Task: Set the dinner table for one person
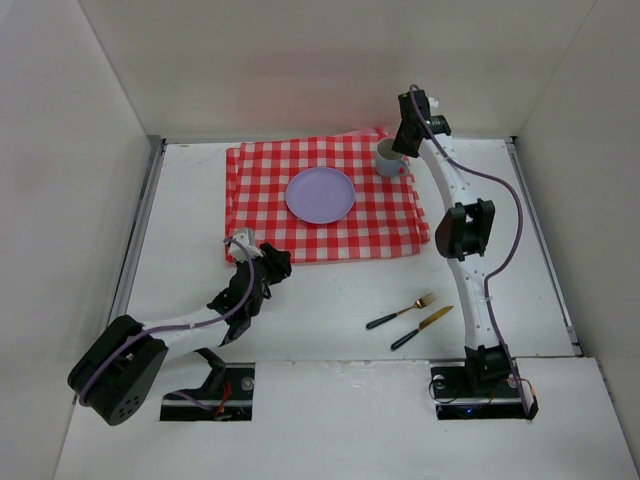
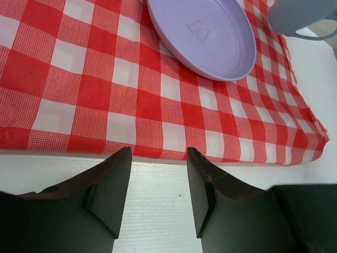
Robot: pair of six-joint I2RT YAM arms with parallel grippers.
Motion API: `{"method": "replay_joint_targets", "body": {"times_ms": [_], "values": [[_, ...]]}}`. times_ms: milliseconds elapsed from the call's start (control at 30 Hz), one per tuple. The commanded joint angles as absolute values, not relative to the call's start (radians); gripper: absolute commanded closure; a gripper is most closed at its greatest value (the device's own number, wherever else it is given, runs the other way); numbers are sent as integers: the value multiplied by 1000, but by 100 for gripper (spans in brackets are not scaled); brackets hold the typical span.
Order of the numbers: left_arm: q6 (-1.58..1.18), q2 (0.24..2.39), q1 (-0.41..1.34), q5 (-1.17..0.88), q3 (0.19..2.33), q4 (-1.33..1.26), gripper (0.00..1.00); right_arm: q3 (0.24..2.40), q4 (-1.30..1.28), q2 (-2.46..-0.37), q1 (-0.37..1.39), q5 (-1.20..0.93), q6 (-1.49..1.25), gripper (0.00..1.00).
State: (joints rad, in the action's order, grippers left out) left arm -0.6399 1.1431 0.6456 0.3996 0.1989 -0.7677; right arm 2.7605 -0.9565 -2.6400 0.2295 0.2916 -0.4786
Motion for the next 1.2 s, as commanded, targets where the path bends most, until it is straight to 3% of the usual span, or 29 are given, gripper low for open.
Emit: {"method": "replay_joint_targets", "body": {"times_ms": [0, 433, 633, 733, 867, 933, 1067, 1167], "values": [[-647, 1141, 639, 400, 215, -824, 56, 2832, -956, -2645, 232, 295, -491, 63], [-621, 1160, 653, 400, 233, -821, 57, 2858, -1003, -2499, 232, 296, -494, 45], [-525, 1274, 770, 273, 322, -837, 56, 2786, -1074, -2314, 249, 435, -402, 46], [-436, 1328, 882, 203, 373, -873, 57, 2508, -1007, -2104, 274, 486, -362, 56], [-351, 1345, 996, 166, 394, -910, 52, 1845, -601, -1633, 300, 448, -340, 60], [-321, 1368, 1028, 140, 408, -919, 50, 1587, -470, -1437, 315, 390, -396, 69], [-287, 1419, 1093, 133, 443, -922, 43, 1187, -293, -1206, 334, 360, -454, 88], [-259, 1448, 1136, 135, 474, -917, 40, 929, -178, -1088, 334, 402, -540, 94]]}}
